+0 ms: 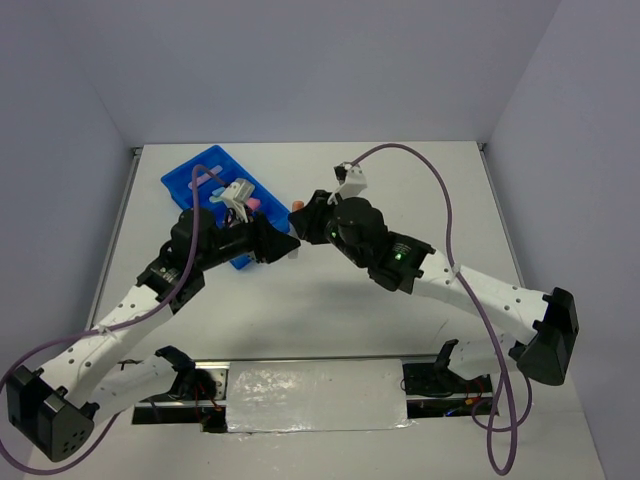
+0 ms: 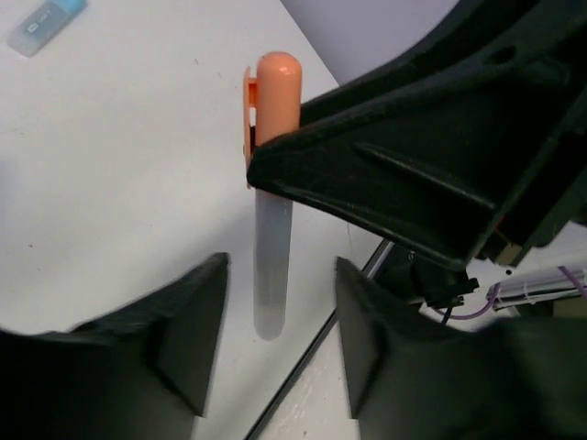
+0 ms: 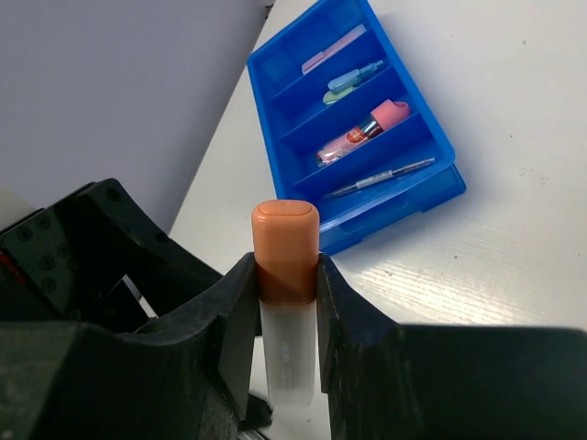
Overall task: Sort the stationery into containers
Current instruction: Place the stationery in the storage box.
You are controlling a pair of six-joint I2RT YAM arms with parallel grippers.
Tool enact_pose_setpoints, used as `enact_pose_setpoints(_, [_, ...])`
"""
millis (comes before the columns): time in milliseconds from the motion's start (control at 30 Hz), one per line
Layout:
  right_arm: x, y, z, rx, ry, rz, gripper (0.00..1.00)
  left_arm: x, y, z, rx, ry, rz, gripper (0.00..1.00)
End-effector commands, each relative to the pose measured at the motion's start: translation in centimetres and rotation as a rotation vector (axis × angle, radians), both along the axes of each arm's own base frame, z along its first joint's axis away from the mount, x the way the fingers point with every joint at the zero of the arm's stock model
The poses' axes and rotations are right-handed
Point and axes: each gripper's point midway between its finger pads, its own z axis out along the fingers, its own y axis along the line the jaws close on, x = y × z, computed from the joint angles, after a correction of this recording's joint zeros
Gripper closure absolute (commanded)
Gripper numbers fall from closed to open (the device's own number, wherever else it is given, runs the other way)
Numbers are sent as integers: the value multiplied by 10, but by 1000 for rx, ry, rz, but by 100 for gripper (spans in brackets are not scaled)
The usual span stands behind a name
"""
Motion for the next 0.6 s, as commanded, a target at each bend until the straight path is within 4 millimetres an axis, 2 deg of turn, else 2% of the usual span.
enact_pose_setpoints(0, [1,4,25,63,-43,-31,100,6,-1,12,-6,-48,14,45])
enact_pose_setpoints(67, [-1,5,25,75,-44,-24,100,8,-2,11,-1,-48,12,58])
enact_pose_setpoints(133, [-2,8,28,93,-41,-8,100,11,-4,5,14,-40,12,59])
enact_pose_setpoints(233, [-5,13,28,101,-37,13,100,15,-8,2,17,-48,-5,65])
enact_pose_setpoints(267, [-6,14,28,106,-35,16,100,15,-9,2,17,-54,-13,78])
enact_pose_setpoints(333, [-9,14,20,100,-26,31,98,20,-11,4,38,-79,-15,94])
enact_pose_setpoints(367, [-10,13,25,115,-41,35,91,23,-10,3,59,-87,-10,100])
enact_pose_setpoints(400, [-9,10,22,114,-59,37,52,26,-7,-9,132,-89,-14,100])
enact_pose_setpoints(433, [-8,7,21,110,-71,44,37,39,3,-3,191,-112,57,100])
enact_pose_setpoints(467, [-8,-4,27,118,-92,30,32,48,15,-10,260,-110,120,100])
enact_pose_setpoints(500, [-1,-19,15,80,-90,-14,21,56,31,-26,367,-81,184,100])
enact_pose_setpoints(533, [6,-37,12,62,-93,-92,19,66,43,-22,409,-94,257,100])
enact_pose_setpoints(567, [5,-56,21,85,-107,-137,18,86,67,-32,514,-91,388,100])
